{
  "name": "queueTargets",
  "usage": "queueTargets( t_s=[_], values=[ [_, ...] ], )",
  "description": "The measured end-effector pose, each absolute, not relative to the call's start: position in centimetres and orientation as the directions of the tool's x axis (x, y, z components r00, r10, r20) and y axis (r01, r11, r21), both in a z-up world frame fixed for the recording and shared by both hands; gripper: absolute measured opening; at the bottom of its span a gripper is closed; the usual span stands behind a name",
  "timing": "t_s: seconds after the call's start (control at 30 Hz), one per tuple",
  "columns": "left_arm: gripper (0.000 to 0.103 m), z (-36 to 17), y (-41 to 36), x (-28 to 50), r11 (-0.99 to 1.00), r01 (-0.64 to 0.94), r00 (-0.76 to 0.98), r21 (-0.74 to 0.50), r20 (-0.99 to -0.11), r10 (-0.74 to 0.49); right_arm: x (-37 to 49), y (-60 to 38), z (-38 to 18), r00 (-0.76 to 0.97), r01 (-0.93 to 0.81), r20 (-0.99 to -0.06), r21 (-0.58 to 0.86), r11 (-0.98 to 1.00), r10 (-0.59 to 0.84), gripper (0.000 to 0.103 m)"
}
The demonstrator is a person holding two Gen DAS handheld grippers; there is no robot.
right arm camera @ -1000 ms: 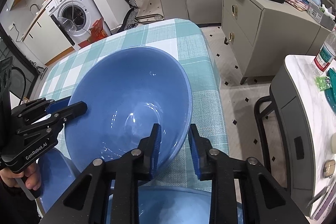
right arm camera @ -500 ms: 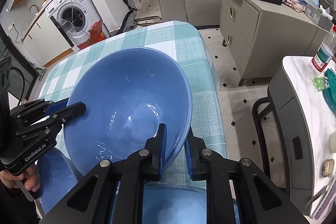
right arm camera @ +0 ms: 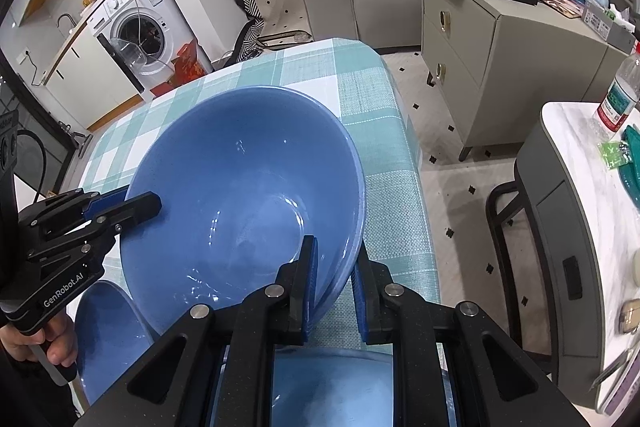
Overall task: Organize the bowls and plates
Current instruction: 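Lift the dark blue bowl with both grippers and carry it over the lighter blue bowl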
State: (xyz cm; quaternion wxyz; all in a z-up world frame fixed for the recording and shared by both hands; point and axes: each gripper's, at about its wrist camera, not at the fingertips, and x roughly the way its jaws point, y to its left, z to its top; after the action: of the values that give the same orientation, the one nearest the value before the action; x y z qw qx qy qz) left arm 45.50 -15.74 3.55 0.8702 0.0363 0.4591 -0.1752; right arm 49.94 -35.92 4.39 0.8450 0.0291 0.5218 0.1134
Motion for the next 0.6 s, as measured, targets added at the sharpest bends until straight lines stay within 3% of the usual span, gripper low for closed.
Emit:
queueTargets(
  t_s=[0.6],
  values=[
    [0.015,5.3,-15.4,44.5,0.938,0.336,0.55,-0.086,-0.791,-0.269,49.5,-35.8,5.8,0.456,-0.174,-0.861,0.161,0.972,0.224,0.016]
  ],
)
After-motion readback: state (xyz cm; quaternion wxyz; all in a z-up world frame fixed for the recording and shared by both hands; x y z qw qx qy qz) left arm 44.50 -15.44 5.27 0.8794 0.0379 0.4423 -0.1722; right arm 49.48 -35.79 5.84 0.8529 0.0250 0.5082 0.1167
